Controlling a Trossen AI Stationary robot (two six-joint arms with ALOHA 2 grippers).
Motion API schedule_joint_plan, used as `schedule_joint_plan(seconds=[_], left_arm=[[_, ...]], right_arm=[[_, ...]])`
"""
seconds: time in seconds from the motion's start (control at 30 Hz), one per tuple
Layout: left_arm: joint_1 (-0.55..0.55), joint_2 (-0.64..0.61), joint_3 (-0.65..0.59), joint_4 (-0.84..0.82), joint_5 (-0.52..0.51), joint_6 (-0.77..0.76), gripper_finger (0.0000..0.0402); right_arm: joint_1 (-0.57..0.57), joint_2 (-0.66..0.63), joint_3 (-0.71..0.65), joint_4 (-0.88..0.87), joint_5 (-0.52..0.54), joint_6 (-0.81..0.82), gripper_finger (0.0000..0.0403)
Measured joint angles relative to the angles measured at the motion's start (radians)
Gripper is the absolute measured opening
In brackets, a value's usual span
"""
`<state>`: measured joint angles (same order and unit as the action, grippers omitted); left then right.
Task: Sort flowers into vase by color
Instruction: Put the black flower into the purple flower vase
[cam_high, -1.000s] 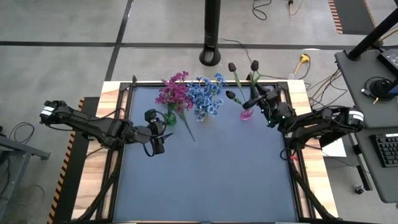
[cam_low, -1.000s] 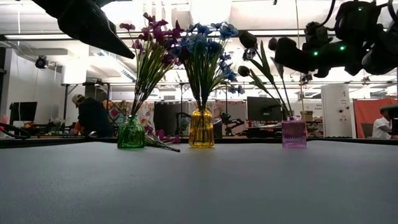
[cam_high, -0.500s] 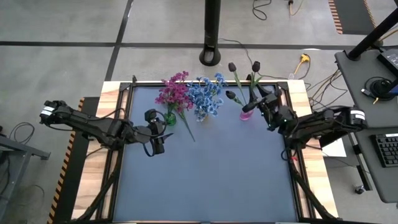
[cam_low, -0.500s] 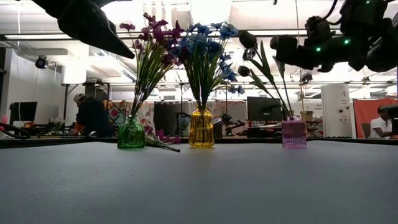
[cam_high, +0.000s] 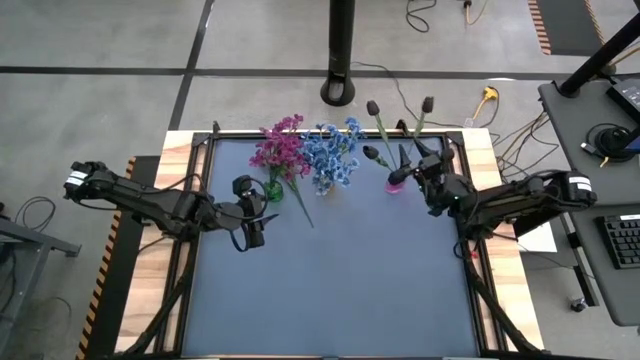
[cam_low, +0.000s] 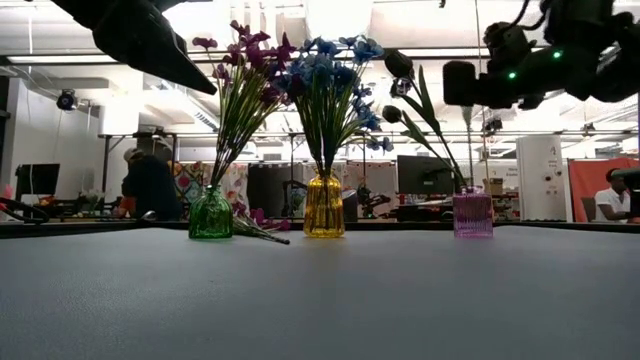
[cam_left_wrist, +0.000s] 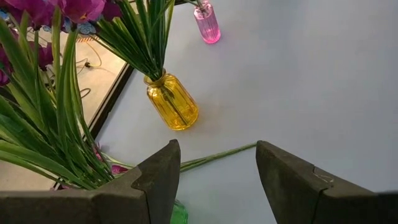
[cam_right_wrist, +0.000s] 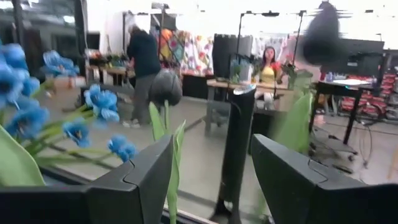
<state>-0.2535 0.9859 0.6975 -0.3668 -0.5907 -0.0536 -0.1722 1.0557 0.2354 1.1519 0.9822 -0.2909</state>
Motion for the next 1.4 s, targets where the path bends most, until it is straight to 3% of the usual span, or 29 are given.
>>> schedule_joint_plan(seconds=[0.27,0.53,0.73,0.83,0.93,1.13,1.23,1.4], left_arm=[[0.0,0.0,0.0,0.0,0.0,0.0,0.0194],[0.0,0.0,0.0,-0.001,0.0,0.0,0.0194],[0.0,0.0,0.0,-0.001,0.0,0.0,0.0194],[0.0,0.0,0.0,-0.001,0.0,-0.001,0.0194],[0.0,0.0,0.0,-0.001,0.0,-0.011,0.0194],[0.0,0.0,0.0,-0.001,0.0,-0.012,0.0194],[0.0,0.0,0.0,-0.001,0.0,-0.012,0.0194],[0.0,0.0,0.0,-0.003,0.001,-0.005,0.0194]], right_arm=[[0.017,-0.003,0.119,-0.256,0.026,0.044,0.0212],[0.104,-0.004,0.269,-0.487,0.053,0.052,0.0212],[0.206,-0.008,0.447,-0.87,0.24,0.169,0.0212],[0.251,-0.008,0.573,-1.209,0.302,0.403,0.0212],[0.272,-0.008,0.71,-1.634,0.306,0.786,0.0212],[0.266,-0.008,0.908,-2.399,0.16,1.551,0.0212],[0.268,-0.008,0.92,-2.584,0.067,1.795,0.0212],[0.269,-0.016,0.841,-2.604,-0.114,1.938,0.0212]])
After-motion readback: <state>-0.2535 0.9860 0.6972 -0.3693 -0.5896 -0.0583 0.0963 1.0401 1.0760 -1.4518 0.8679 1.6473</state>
